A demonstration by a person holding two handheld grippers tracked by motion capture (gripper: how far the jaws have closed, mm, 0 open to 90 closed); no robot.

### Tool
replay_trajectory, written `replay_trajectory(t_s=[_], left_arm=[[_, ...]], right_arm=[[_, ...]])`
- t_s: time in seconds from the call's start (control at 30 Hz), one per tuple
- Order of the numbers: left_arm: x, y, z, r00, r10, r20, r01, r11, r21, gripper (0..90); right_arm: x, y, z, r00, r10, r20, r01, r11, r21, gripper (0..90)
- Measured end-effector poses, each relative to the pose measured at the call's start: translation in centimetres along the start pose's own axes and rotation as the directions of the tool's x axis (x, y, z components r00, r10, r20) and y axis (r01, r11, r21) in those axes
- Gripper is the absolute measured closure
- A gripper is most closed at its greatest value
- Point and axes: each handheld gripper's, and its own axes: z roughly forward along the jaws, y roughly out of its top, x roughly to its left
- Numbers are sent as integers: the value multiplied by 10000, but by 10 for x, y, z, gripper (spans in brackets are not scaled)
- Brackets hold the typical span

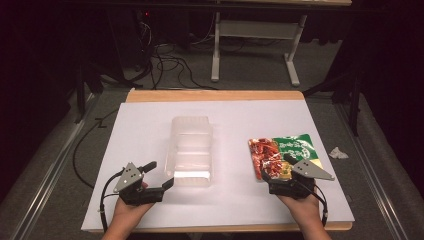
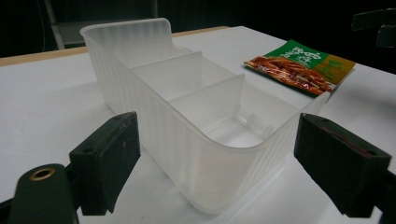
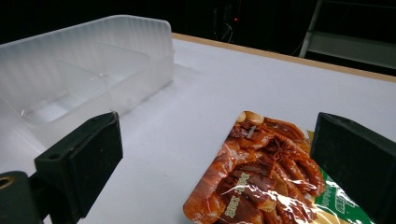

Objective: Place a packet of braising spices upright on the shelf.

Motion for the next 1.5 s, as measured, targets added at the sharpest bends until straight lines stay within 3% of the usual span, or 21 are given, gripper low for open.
replay_trajectory(t_s=[0.33,0.63,0.7,0.9,0.93,1.07,1.1,1.2,1.27,1.33,1.37,1.4,1.43,1.47,1.5], left_arm=[[4,-2,0,9999,-36,-150,38,9999,150,151],[6,-3,0,9997,-23,-224,28,9998,208,152],[5,-3,0,9998,-20,-221,25,9998,194,153],[6,-3,0,9996,-55,-279,59,9999,140,152],[5,-2,0,9996,-73,-287,76,9999,109,153],[5,-2,-2,9996,-49,-264,52,9999,115,153],[5,-2,-2,9996,-55,-265,58,9999,113,153],[6,-3,-1,9996,-93,-262,96,9999,116,153],[6,-3,0,9997,-90,-234,94,9999,145,153],[6,-3,-1,9997,-72,-217,74,9999,122,153],[6,-2,-2,9998,-76,-205,78,9999,101,153],[6,-2,-2,9998,-76,-205,78,9999,101,153],[6,-2,-2,9997,-78,-222,79,9999,85,153],[6,-2,-2,9997,-78,-222,79,10000,60,153],[6,-2,-2,9998,-77,-206,79,10000,56,153]], right_arm=[[-9,-1,-1,9998,138,105,-138,9999,-90,44],[-35,-4,-6,9953,658,715,-656,9978,-53,80],[-50,-6,-11,9894,962,1092,-955,9954,-114,90],[-70,-11,-19,9764,1447,1604,-1430,9895,-221,100],[-78,-13,-21,9695,1680,1782,-1664,9858,-238,103],[-91,-18,-25,9553,2081,2100,-2077,9779,-241,114],[-91,-18,-25,9553,2081,2100,-2077,9779,-241,114],[-106,-24,-29,9337,2672,2384,-2703,9626,-206,125],[-108,-25,-30,9289,2786,2440,-2827,9590,-187,128],[-116,-30,-31,9144,3116,2584,-3194,9475,-122,134],[-122,-34,-32,8962,3570,2634,-3672,9301,-109,137],[-124,-35,-33,8895,3733,2633,-3843,9231,-104,140],[-124,-35,-33,8895,3733,2633,-3843,9231,-104,140],[-127,-37,-33,8817,3883,2680,-4010,9161,-81,143],[-132,-41,-34,8627,4231,2769,-4419,8971,62,143]])
